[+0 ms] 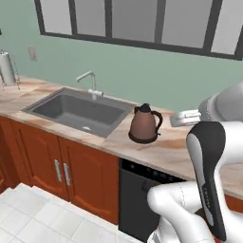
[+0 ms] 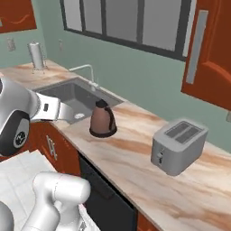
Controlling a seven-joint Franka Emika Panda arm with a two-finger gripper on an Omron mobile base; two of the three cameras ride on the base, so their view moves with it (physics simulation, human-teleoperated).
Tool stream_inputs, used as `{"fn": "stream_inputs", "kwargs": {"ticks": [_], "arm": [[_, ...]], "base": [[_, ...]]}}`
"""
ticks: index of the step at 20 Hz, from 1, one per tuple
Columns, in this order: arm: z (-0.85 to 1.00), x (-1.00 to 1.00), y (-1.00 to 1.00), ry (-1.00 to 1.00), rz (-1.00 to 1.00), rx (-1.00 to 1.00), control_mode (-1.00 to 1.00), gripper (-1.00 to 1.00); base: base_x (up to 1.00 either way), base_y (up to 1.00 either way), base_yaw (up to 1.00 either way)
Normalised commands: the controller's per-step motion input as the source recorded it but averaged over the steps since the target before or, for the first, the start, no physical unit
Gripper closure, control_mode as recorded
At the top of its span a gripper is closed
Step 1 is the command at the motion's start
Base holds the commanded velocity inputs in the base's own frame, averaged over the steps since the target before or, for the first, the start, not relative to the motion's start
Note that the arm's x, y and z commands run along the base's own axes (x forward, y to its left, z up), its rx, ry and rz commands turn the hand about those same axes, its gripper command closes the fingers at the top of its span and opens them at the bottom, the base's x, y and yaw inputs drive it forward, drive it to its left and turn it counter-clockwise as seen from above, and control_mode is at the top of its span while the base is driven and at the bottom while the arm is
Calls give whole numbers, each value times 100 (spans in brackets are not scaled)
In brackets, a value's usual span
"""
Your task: Navigate to the microwave.
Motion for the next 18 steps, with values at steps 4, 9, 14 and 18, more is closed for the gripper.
{"fn": "stream_inputs", "kwargs": {"ticks": [4, 9, 14, 18], "arm": [[0, 0, 0, 0, 0, 0, 100, -100], [0, 0, 0, 0, 0, 0, 100, -100], [0, 0, 0, 0, 0, 0, 100, -100], [0, 0, 0, 0, 0, 0, 100, -100]], "base": [[1, 29, 82], [0, 45, 78], [0, 63, 76], [0, 97, 70]]}}
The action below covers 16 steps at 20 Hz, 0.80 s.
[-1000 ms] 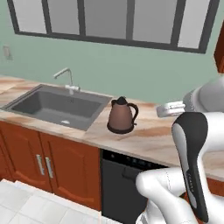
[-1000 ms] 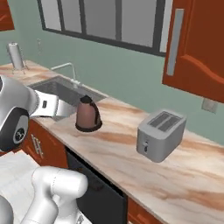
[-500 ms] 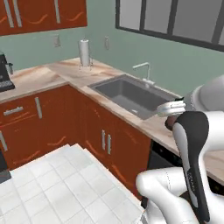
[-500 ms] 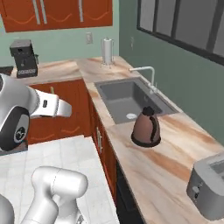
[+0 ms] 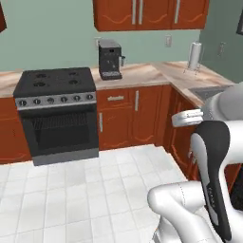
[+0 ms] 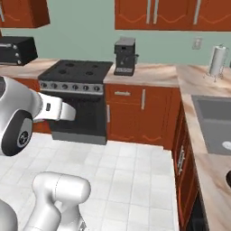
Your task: Navigate to the microwave.
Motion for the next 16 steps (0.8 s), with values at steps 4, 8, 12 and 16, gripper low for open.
{"fn": "stream_inputs", "kwargs": {"ticks": [4, 8, 12, 16], "arm": [[0, 0, 0, 0, 0, 0, 100, -100], [0, 0, 0, 0, 0, 0, 100, -100], [0, 0, 0, 0, 0, 0, 100, -100], [0, 0, 0, 0, 0, 0, 100, -100]], "base": [[0, 100, 68], [1, 63, 79], [16, -8, 93], [24, -20, 93]]}}
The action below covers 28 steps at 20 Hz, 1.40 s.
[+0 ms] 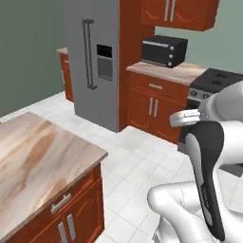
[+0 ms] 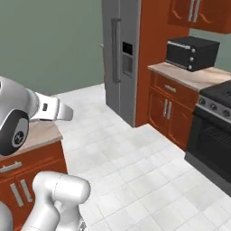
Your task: Navigate to the microwave.
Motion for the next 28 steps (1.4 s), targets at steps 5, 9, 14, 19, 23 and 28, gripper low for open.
{"fn": "stream_inputs", "kwargs": {"ticks": [5, 9, 14, 19, 23, 28], "arm": [[0, 0, 0, 0, 0, 0, 100, -100], [0, 0, 0, 0, 0, 0, 100, -100], [0, 0, 0, 0, 0, 0, 100, -100], [0, 0, 0, 0, 0, 0, 100, -100], [0, 0, 0, 0, 0, 0, 100, -100], [0, 0, 0, 0, 0, 0, 100, -100]], "base": [[6, -14, 98], [0, -14, 99], [0, -8, 95], [0, 15, 84], [0, 20, 83], [0, 4, 88]]}}
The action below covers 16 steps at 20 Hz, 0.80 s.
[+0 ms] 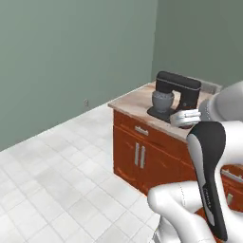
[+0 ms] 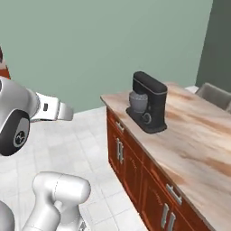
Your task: Navigate to the microwave.
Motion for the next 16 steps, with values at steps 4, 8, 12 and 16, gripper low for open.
{"fn": "stream_inputs", "kwargs": {"ticks": [4, 8, 12, 16], "arm": [[0, 0, 0, 0, 0, 0, 100, -100], [0, 0, 0, 0, 0, 0, 100, -100], [0, 0, 0, 0, 0, 0, 100, -100], [0, 0, 0, 0, 0, 0, 100, -100]], "base": [[0, 0, 88], [0, 1, 86], [56, 6, 72], [100, -9, 43]]}}
